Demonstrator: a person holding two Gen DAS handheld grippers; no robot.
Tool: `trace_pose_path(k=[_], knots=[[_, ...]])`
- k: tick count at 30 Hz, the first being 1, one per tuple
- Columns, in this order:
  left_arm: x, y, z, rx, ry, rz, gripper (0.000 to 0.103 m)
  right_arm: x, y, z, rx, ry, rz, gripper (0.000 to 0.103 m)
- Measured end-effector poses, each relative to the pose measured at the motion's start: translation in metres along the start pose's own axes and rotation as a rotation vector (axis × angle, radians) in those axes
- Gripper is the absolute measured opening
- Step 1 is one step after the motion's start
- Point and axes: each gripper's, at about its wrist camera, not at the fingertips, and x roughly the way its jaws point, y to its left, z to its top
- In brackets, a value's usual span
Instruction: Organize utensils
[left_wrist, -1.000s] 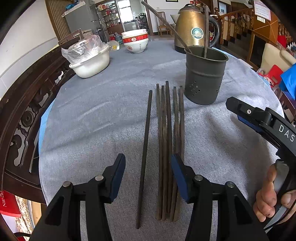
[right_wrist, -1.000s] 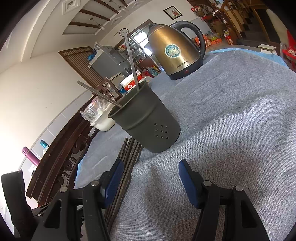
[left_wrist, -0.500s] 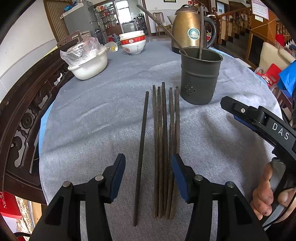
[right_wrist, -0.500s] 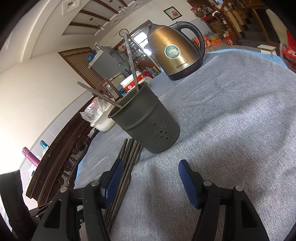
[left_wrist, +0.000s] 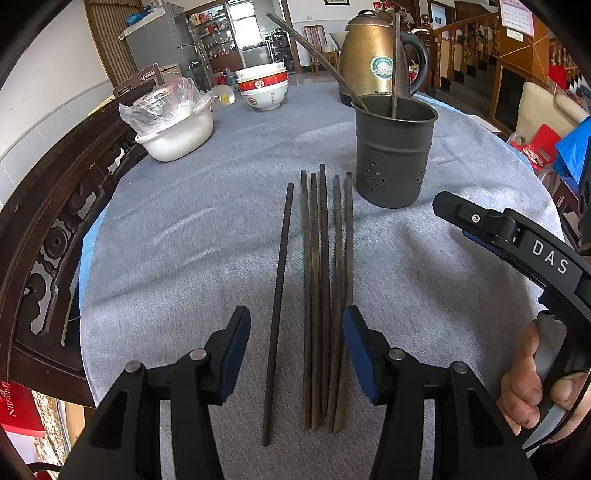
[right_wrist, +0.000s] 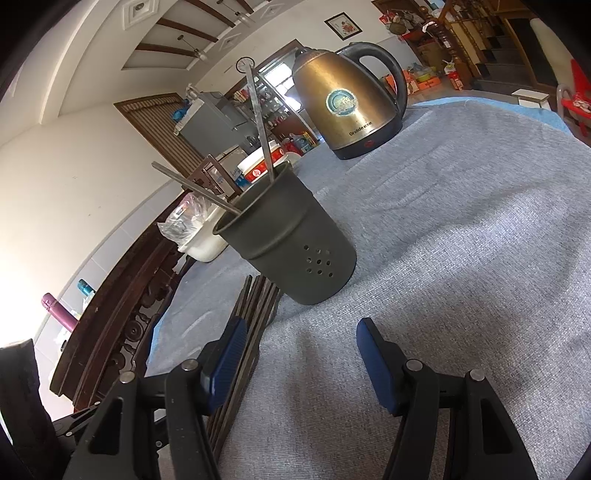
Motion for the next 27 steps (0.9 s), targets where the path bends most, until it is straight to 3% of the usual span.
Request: trace_pose_path(k=[11,18,27], knots=[[0.002,0.003,-0.003,-0.021,0.015,-0.033,0.054,0.0,0.006,-0.001,-0.018,-0.007,-0.063,0.066],[0.004,0.019,-0.001,-0.04,0.017,-0.007,0.054,0.003,0.025,0.0,-0.101,0.006,-0.235,0.066],[0.003,0.061,0.011,-0.143,0.008,0.047,0.054,-0.001,0.061,0.004,-0.269,0.011,-0.423,0.066]])
